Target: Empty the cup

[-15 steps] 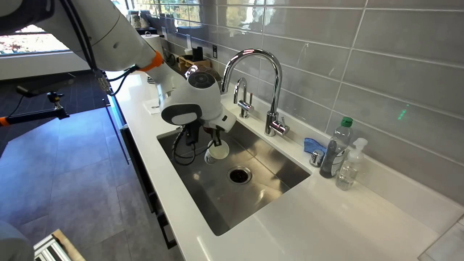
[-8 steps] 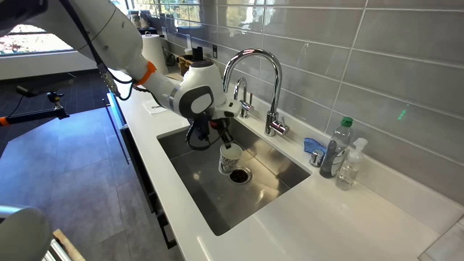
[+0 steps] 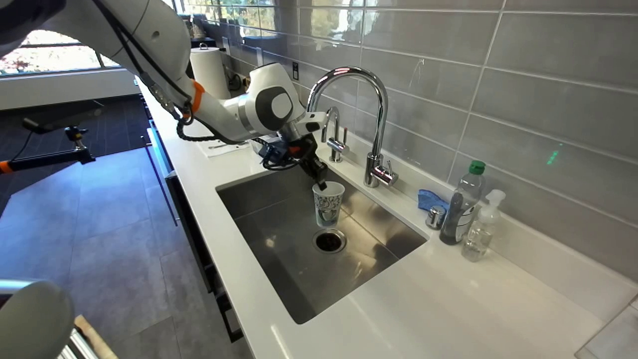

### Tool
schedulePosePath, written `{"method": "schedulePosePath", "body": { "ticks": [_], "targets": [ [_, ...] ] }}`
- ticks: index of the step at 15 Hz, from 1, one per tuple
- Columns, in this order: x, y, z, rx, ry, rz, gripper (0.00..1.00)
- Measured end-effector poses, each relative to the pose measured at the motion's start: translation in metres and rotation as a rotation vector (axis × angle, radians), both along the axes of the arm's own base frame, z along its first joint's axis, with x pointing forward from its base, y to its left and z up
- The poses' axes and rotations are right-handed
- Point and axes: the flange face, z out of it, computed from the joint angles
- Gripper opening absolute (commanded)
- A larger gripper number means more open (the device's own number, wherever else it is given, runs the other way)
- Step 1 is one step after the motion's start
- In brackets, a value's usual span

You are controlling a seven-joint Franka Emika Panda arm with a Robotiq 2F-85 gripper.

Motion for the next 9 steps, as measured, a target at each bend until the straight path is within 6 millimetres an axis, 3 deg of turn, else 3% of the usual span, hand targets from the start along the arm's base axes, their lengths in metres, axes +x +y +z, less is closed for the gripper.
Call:
{"method": "schedulePosePath", "body": {
  "ticks": [5, 9],
  "targets": [
    [0.001, 0.001, -0.001, 0.003, 0.003, 0.007, 0.01],
    [0.0, 0.039, 0.002, 0.088, 0.004, 0.075, 0.01]
  ]
}}
